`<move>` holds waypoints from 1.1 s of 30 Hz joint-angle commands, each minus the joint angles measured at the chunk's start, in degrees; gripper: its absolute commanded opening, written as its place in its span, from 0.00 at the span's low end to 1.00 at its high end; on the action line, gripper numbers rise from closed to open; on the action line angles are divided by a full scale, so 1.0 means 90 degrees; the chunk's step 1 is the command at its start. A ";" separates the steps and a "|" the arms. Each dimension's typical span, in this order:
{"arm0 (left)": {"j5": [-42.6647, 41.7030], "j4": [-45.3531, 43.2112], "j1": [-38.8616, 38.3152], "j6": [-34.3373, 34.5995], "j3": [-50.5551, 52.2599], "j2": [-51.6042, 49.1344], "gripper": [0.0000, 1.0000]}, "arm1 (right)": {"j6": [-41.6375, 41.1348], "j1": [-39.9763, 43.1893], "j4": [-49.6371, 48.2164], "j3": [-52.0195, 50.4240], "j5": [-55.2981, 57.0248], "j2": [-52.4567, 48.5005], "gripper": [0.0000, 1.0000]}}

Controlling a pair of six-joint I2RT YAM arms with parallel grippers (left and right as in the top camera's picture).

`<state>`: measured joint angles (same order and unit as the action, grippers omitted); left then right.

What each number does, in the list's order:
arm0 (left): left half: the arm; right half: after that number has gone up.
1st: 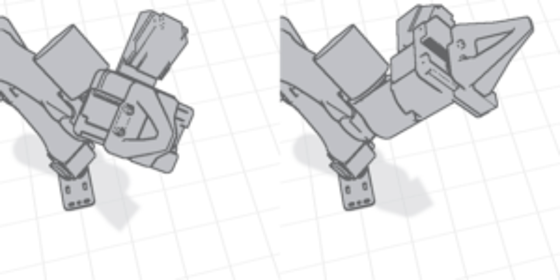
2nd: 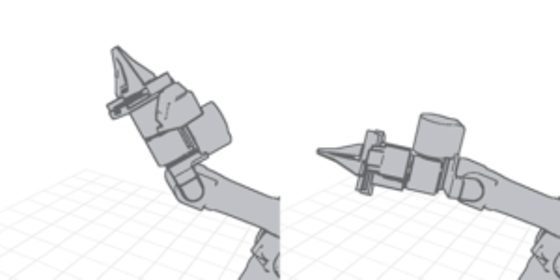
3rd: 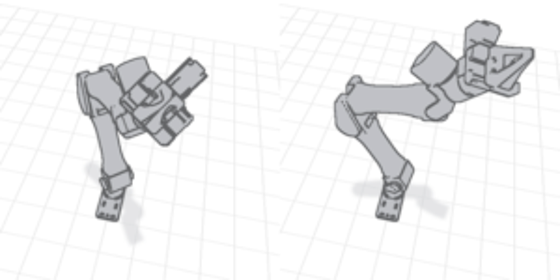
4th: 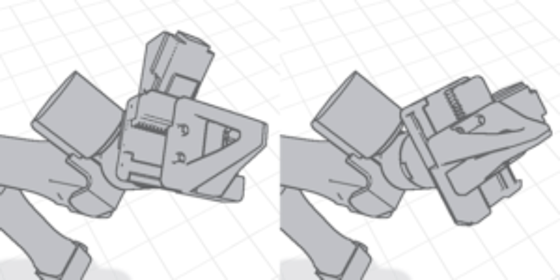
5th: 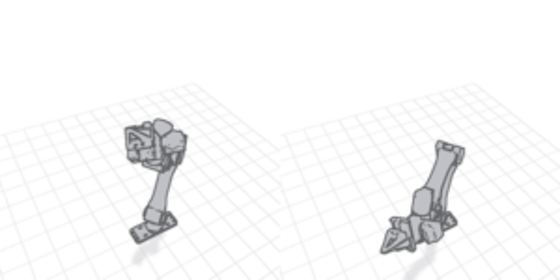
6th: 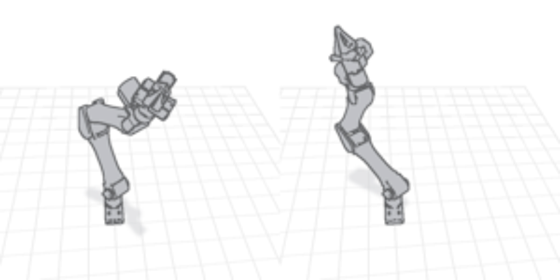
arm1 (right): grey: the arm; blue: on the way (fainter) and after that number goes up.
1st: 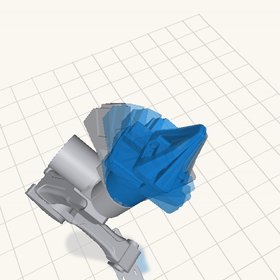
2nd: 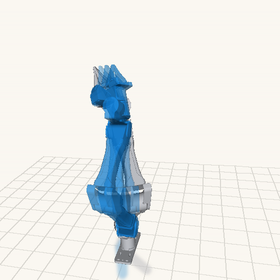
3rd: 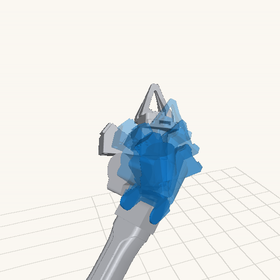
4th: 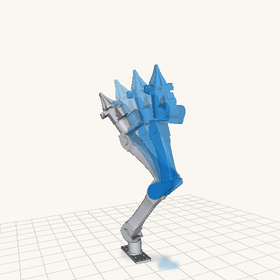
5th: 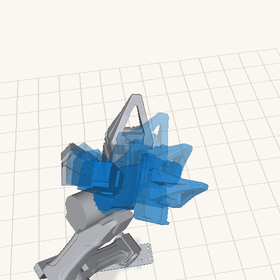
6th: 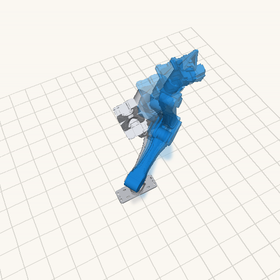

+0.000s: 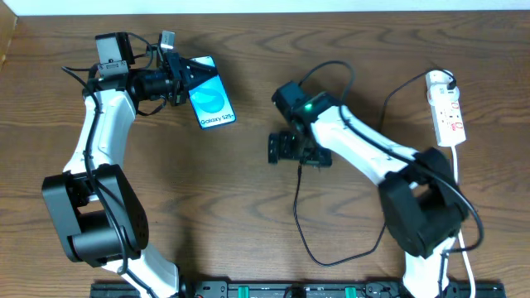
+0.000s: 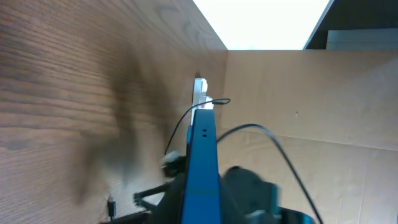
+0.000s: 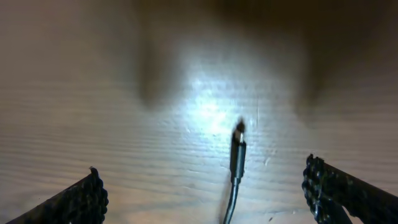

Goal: Plug charger to phone and switch on socket
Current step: 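Move the right gripper down to the black cable's plug on the table, then close the right gripper on the cable plug and lift it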

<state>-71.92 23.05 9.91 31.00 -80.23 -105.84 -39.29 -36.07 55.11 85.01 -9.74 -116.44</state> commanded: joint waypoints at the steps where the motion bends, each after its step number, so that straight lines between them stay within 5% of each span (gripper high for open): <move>1: -0.0270 0.0027 0.0005 -0.0114 -0.0029 0.0153 0.07 | -0.0107 -0.0121 0.0155 -0.0039 -0.0257 -0.0228 0.98; 10: -0.0270 0.0034 0.0005 -0.0114 -0.0029 0.0153 0.07 | -0.0109 -0.0129 0.0491 -0.0085 -0.0289 -0.0289 0.97; 21: -0.0221 0.0029 0.0005 -0.0114 -0.0029 0.0153 0.07 | -0.0321 -0.0121 -0.0515 -0.0687 -0.0221 -0.0291 0.90; 33: -0.0221 0.0032 0.0005 -0.0114 -0.0029 0.0153 0.07 | -0.0321 -0.0267 -0.0503 -0.0714 0.0087 -0.0294 0.40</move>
<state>-71.88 23.24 9.91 31.00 -80.23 -105.84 -42.39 -37.39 51.29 79.94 -9.17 -117.73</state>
